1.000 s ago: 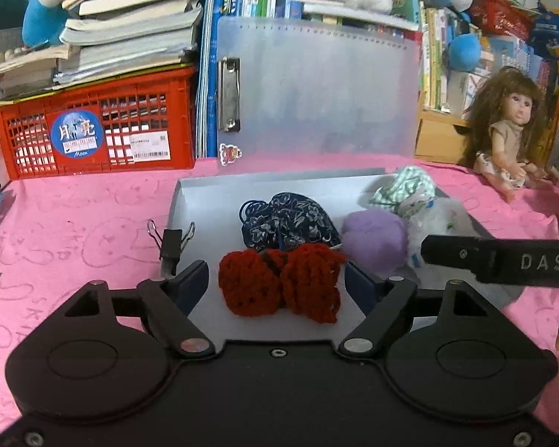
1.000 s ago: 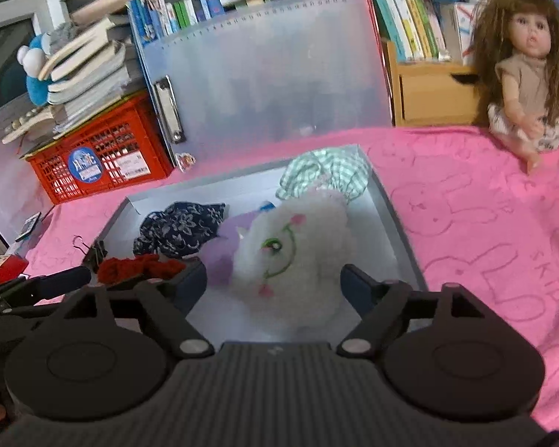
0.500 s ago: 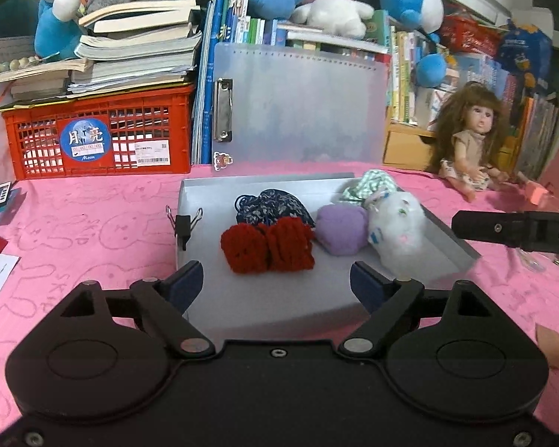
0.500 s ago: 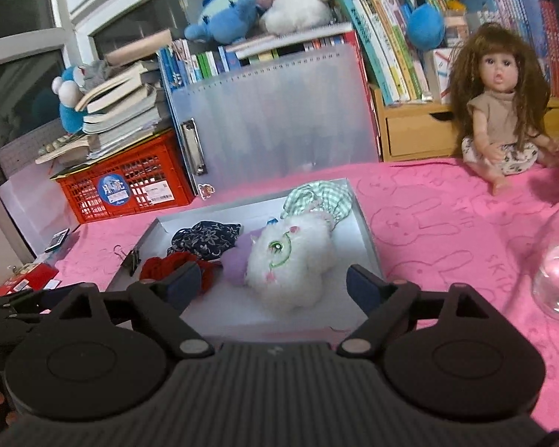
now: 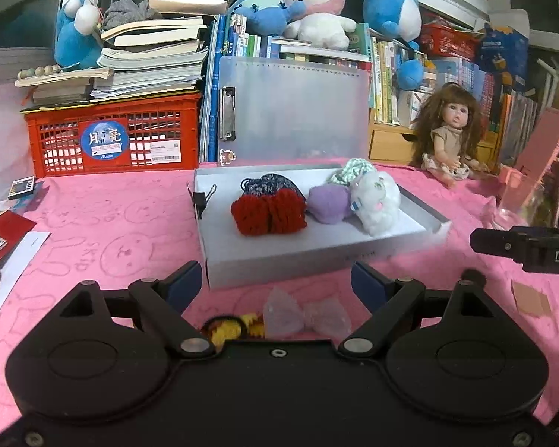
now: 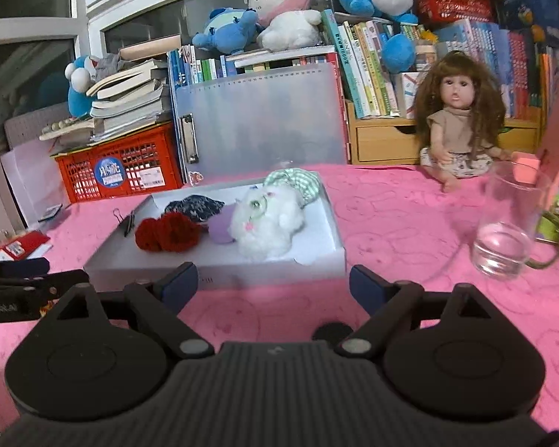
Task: Organize objects
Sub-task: 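Move the right gripper to the black round lid while the left gripper reaches the small black cap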
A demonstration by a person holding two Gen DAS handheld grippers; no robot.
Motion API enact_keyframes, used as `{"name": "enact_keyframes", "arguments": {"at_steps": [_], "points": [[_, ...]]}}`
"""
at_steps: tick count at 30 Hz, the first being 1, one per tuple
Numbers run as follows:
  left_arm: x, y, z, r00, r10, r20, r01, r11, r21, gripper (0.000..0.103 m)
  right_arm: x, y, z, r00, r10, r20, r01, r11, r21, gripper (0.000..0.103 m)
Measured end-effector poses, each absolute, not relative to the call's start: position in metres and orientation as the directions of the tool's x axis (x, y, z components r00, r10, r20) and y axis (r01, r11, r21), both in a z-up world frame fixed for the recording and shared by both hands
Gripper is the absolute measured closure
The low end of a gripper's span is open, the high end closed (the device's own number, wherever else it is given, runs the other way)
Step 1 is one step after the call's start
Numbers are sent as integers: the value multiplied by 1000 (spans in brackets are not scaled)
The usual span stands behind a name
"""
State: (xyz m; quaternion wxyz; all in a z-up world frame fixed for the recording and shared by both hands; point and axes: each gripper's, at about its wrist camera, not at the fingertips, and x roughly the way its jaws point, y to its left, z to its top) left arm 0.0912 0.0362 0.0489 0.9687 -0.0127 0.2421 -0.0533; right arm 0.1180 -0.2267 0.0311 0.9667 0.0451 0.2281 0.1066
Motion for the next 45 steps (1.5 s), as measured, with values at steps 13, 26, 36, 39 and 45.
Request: {"name": "enact_keyframes", "arguments": {"at_steps": [13,26,36,39,45], "points": [[44,38,27,871,-118,-477,103,993,-58,41,98,-226,7,872,190,-451,-172,982,83,10],[15,39,15,885,-89,-457,77,996,-44,50,113,-224,-5,871,129,-473,-114,992,60,22],[17,42,-1,859,-74,-506,52,997,-58,56,132,-227,-15,845,105,-524,-70,994,87,31],[18,41,-4,859,-68,-507,49,998,-50,58,135,-227,-16,840,102,-533,-66,994,87,36],[18,37,-5,863,-50,-502,44,999,-23,69,138,-223,-17,834,87,-545,-64,996,61,46]]}}
